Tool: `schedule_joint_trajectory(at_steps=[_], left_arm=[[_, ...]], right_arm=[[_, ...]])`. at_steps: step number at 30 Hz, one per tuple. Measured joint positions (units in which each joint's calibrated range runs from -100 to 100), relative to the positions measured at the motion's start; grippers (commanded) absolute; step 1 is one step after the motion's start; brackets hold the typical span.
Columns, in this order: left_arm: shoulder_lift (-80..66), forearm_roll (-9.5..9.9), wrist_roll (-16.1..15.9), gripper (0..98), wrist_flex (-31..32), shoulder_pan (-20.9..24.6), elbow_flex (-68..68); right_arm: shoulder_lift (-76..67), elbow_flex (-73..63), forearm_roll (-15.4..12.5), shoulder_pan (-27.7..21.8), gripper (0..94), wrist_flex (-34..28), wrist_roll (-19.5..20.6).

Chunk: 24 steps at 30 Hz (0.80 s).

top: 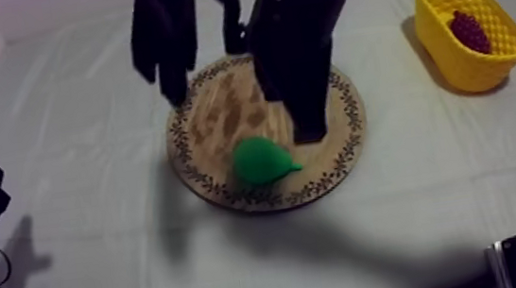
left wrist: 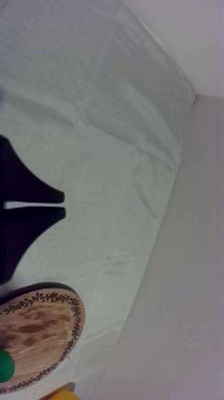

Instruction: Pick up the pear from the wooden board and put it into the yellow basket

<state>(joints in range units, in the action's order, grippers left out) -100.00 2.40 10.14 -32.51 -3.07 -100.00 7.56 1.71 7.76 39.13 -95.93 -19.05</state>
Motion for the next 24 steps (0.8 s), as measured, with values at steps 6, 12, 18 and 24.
schedule_joint_trajectory(at_steps=[6,12,18,24], left_arm=[[0.00,0.00,0.00,0.1,0.00,0.00,0.00],[0.00,0.00,0.00,0.1,0.00,0.00,0.00],[0.00,0.00,0.00,0.1,0.00,0.00,0.00],[0.00,0.00,0.00,0.1,0.00,0.00,0.00]], right_arm=[[4.83,-1.02,-0.87,0.46,0.9,-1.44,2.30],[8.12,-3.47,-1.57,0.13,33.0,-1.45,3.59],[9.19,-3.93,-1.06,0.22,68.1,-1.46,3.82],[9.39,-2.20,-0.32,0.58,74.8,-0.60,2.53]])
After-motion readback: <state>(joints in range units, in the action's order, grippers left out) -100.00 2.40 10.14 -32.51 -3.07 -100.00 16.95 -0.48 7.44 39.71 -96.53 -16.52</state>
